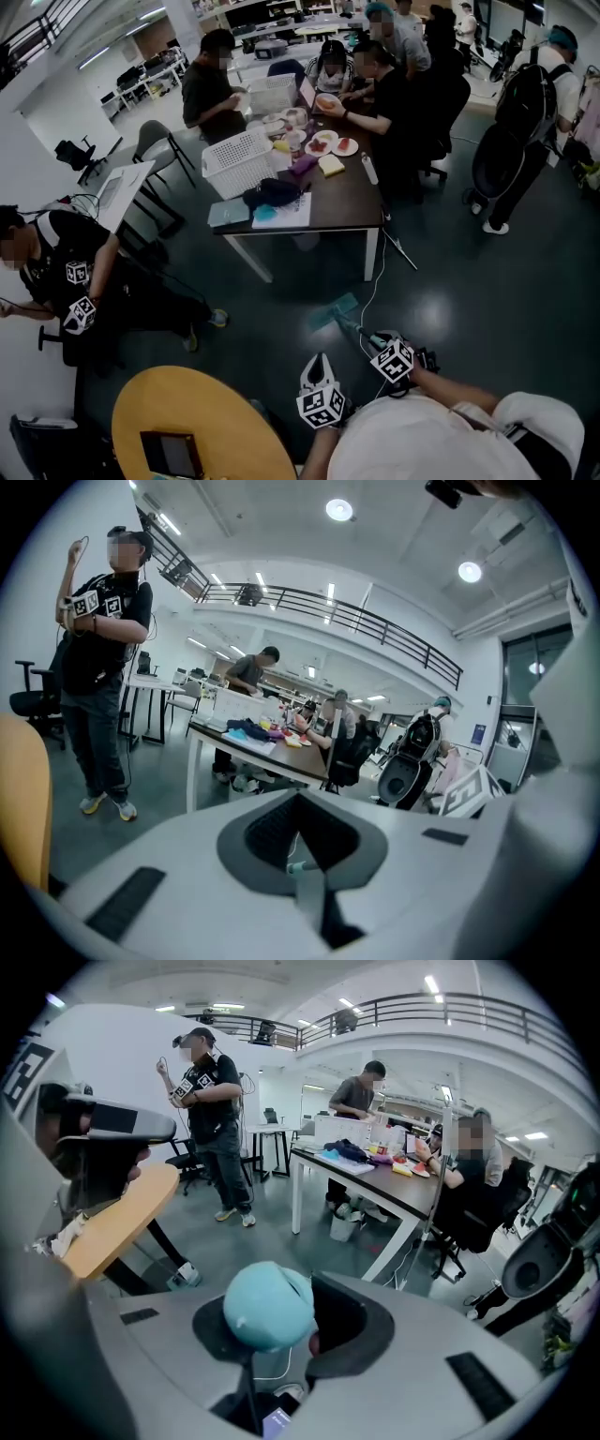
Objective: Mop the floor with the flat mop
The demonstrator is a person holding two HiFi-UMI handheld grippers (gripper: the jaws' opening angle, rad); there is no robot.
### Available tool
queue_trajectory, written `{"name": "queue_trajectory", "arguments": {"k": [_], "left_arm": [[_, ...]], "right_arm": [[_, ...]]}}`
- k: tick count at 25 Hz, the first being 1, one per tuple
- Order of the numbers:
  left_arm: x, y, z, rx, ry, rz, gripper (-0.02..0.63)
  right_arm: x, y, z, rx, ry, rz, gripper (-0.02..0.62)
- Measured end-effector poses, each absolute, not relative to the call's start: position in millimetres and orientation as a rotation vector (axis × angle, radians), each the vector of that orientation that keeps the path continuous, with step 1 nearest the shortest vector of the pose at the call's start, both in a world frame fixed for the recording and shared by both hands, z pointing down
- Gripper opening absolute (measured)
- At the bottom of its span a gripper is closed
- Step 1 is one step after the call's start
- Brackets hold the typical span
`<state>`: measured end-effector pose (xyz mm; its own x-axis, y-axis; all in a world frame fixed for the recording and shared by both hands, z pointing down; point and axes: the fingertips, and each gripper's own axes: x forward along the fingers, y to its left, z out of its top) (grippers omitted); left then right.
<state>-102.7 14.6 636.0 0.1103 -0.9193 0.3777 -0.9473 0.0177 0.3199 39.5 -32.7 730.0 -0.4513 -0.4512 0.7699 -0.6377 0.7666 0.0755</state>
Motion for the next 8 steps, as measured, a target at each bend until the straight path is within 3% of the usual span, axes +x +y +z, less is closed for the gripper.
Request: {"name": "queue_trajectory", "arguments": {"k": [8], "left_arm": [[-104.8,8.1,630.4,1.917,-1.821,0.075,0.005]], "right_arm": [[41.7,-38.1,728.4,0.815,-2.136,0.282,0.114]]}}
